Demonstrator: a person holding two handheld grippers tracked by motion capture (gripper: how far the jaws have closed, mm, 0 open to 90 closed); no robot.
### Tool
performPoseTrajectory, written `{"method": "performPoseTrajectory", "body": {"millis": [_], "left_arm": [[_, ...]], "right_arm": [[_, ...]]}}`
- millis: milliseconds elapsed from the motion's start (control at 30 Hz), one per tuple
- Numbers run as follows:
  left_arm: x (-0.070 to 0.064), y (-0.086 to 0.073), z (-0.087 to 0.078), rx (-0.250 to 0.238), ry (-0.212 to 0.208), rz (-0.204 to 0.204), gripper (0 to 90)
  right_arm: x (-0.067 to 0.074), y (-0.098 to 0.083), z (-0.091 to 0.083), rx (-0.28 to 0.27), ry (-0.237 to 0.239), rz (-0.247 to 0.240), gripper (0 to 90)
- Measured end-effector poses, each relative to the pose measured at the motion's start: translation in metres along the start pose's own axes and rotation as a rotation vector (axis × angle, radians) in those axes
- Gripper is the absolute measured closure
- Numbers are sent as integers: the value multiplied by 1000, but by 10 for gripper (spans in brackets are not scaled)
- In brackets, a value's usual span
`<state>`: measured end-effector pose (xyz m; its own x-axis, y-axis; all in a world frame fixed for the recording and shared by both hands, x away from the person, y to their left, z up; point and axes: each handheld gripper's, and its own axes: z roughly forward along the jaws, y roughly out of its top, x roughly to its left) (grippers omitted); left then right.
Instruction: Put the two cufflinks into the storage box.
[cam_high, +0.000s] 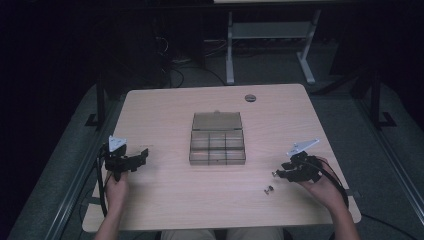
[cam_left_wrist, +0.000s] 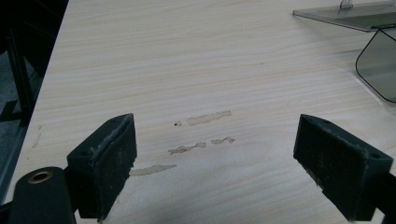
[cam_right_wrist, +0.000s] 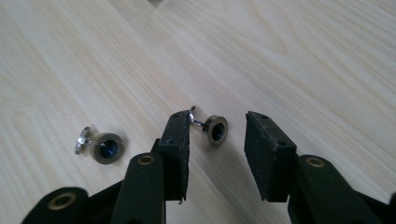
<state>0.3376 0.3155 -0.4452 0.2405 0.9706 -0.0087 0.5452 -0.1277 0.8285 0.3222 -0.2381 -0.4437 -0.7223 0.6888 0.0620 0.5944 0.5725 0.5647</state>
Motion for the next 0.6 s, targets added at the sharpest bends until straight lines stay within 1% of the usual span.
{"method": "performPoseTrajectory", "body": {"millis": [33, 200, 367, 467, 567, 600], "left_arm": [[0, 0, 0, 0, 0, 0, 128], [0, 0, 0, 0, 1, 2, 128], [0, 0, 0, -1, 1, 2, 128], [0, 0, -1, -11, 4, -1, 128], [0, 0, 0, -7, 0, -7, 128], [0, 0, 0, -2, 0, -2, 128]], "right_arm": [[0, 0, 1, 4, -4, 6, 606], [1, 1, 6, 17, -11, 6, 634], [2, 3, 10, 42, -20, -8, 660], [3, 4, 13, 54, -22, -13, 688], [4, 4, 13, 62, -26, -18, 714], [4, 4, 13, 63, -31, -19, 718]]}}
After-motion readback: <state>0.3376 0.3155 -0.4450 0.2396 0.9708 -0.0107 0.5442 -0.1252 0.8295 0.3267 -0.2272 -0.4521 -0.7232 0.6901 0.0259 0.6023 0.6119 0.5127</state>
